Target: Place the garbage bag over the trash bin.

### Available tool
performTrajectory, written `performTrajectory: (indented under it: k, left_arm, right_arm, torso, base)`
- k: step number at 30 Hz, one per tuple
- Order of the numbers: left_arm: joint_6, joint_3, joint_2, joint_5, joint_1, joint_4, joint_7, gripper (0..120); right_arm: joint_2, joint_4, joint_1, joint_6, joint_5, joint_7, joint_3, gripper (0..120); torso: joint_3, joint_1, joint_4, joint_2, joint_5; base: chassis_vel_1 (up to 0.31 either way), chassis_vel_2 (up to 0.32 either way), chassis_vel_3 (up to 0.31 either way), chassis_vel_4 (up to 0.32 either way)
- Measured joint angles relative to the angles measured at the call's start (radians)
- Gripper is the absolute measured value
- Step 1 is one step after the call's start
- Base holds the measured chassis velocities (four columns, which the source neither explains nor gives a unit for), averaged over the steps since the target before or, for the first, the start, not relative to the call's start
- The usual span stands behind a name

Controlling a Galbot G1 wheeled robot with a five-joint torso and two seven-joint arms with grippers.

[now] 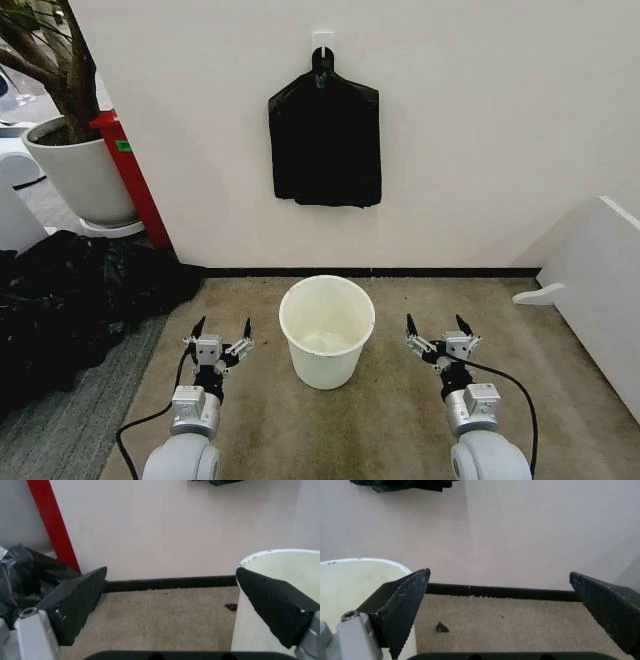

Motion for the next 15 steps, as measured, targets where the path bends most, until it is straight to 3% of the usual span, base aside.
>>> performTrajectory:
  k: [15]
  left_arm:
    - [0.0,0.0,0.0,-0.001,-0.001,0.0,0.0,100]
  right_arm:
    - [0.0,0.0,0.0,0.003,0.0,0.003,-0.001,100]
  torso:
    - [0.0,0.0,0.0001,0.0,0.0]
  base:
    - [0.0,0.0,0.0,0.0]
